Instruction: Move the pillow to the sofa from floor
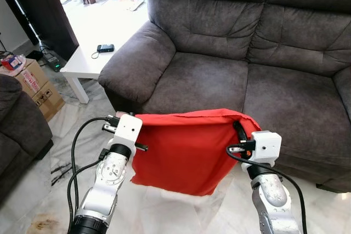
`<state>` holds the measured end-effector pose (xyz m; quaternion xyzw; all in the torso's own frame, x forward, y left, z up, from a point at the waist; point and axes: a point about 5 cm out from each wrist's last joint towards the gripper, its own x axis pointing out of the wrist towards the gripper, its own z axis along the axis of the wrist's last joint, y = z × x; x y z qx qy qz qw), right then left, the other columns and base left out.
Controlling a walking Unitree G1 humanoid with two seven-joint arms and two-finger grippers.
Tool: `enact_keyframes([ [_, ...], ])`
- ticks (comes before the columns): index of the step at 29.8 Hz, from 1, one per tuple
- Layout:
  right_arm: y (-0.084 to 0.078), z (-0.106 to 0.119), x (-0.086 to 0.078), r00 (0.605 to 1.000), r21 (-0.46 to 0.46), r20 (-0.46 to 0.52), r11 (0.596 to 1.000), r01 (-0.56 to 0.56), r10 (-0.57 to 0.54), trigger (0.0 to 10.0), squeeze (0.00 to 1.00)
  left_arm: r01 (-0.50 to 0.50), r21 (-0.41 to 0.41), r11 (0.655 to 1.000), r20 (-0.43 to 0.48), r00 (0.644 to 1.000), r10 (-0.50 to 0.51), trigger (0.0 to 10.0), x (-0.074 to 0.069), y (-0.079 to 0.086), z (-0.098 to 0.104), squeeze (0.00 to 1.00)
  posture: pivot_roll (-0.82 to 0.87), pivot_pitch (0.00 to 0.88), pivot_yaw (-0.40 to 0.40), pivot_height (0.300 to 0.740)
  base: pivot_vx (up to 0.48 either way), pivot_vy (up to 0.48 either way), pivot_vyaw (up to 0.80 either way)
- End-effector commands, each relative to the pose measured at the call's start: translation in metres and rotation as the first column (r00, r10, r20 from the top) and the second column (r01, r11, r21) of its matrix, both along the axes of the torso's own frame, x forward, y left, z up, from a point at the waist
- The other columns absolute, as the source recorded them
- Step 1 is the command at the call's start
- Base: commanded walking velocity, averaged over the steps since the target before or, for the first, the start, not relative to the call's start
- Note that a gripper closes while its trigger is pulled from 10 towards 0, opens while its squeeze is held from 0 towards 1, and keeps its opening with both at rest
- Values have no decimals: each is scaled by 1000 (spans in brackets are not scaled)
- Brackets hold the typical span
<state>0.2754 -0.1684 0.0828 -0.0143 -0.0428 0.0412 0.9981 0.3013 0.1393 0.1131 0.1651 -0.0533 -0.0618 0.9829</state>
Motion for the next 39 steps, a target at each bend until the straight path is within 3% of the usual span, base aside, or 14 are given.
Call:
enact_keyframes([
  [1,-20,11,1,994,-1,56,996,91,-91,10000,0,-64,-1,998,96,993,64,10000,3,13,16,0,-16,40,-5,740,0,0,-800],
  [18,-19,15,8,993,8,67,996,93,-93,10000,0,-65,1,998,103,993,65,10000,4,13,18,0,-8,74,-13,740,0,0,-141],
  [31,-18,18,12,991,17,83,995,101,-102,10000,0,-64,3,998,111,992,64,10000,7,14,21,0,0,114,-8,740,0,-270,-156],
  [39,-19,20,14,990,15,91,994,109,-110,10000,0,-67,2,998,113,991,66,10000,8,14,22,0,-2,126,-11,740,0,-272,-565],
])
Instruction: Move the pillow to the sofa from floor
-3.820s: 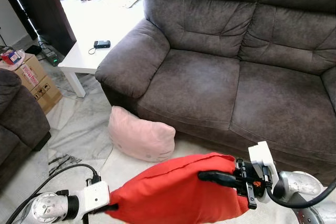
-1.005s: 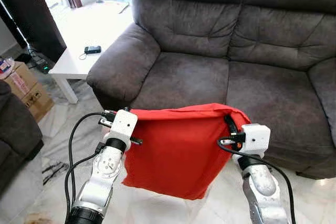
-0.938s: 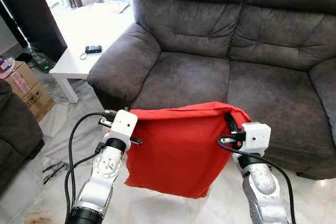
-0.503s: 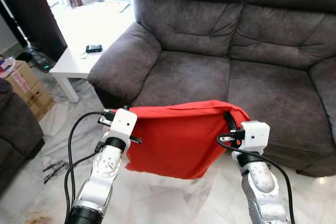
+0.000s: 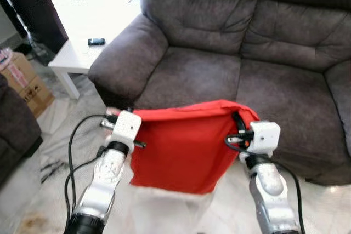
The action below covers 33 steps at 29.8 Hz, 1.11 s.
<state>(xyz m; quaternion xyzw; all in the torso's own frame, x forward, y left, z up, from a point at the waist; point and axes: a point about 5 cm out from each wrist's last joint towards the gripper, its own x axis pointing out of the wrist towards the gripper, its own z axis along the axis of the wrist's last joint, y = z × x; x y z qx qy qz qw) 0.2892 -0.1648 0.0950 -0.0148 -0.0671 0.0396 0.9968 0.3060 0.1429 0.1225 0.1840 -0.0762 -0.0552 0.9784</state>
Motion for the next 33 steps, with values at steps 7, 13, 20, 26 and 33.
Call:
enact_keyframes([
  [7,-24,8,2,993,12,36,993,114,-114,10000,0,-55,-36,998,64,996,58,10000,4,9,13,0,-1,127,-14,740,0,-268,-114],
  [13,-23,8,3,993,22,39,994,108,-109,10000,0,-57,-40,998,67,996,59,10000,3,10,13,0,-3,119,-15,740,0,-269,-800],
  [20,-21,7,3,994,22,39,994,105,-105,10000,0,-54,-42,998,68,996,57,10000,3,10,12,0,-3,109,-13,740,0,-268,0],
  [26,-21,7,4,994,18,42,994,105,-105,10000,0,-55,-43,998,66,996,57,10000,3,10,11,0,-4,100,-13,740,0,-172,-600],
  [33,-20,9,4,994,18,54,995,98,-99,10000,0,-53,-50,997,65,996,56,10000,2,9,11,0,-5,89,-13,740,0,0,0],
])
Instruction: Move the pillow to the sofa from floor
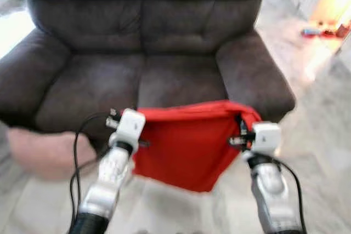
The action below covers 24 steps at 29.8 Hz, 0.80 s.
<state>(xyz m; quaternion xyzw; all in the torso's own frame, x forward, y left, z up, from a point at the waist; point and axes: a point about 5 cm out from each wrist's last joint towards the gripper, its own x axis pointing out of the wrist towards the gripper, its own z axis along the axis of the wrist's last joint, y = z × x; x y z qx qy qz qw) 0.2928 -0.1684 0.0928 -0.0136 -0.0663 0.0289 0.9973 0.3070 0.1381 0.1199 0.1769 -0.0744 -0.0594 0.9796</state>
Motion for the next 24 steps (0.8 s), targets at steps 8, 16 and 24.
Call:
enact_keyframes([
  [8,-16,11,2,996,16,55,997,75,-76,10000,0,-66,-47,997,71,995,69,10000,2,14,14,0,-5,88,-15,740,0,0,0],
  [16,-15,12,2,995,16,62,997,71,-72,10000,0,-84,-54,995,87,992,88,10000,2,18,16,0,-4,94,-16,740,0,0,0],
  [24,-15,15,3,995,16,70,997,74,-75,10000,0,-93,-56,994,97,990,98,10000,2,19,19,0,-3,98,-16,740,0,0,0],
])
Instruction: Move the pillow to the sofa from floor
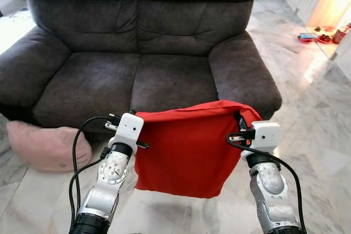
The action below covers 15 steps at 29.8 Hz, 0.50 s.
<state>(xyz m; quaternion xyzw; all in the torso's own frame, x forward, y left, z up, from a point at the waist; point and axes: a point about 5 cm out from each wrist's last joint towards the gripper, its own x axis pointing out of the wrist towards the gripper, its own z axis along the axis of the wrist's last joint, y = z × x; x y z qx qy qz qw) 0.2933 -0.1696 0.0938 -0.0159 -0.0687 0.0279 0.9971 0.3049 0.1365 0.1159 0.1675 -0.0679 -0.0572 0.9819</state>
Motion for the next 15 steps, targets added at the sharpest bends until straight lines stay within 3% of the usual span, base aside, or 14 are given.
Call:
enact_keyframes([
  [1,-14,15,3,995,23,68,997,73,-74,10000,0,-90,-38,995,111,989,94,10000,4,21,23,0,-3,98,-16,740,0,0,0],
  [7,-14,15,4,995,28,67,997,73,-75,10000,0,-93,-45,995,111,989,98,10000,4,21,24,0,-5,100,-16,740,0,0,0],
  [15,-14,15,5,995,29,63,997,70,-71,10000,0,-96,-50,994,110,989,101,10000,4,22,24,0,-4,104,-17,740,0,0,-800],
])
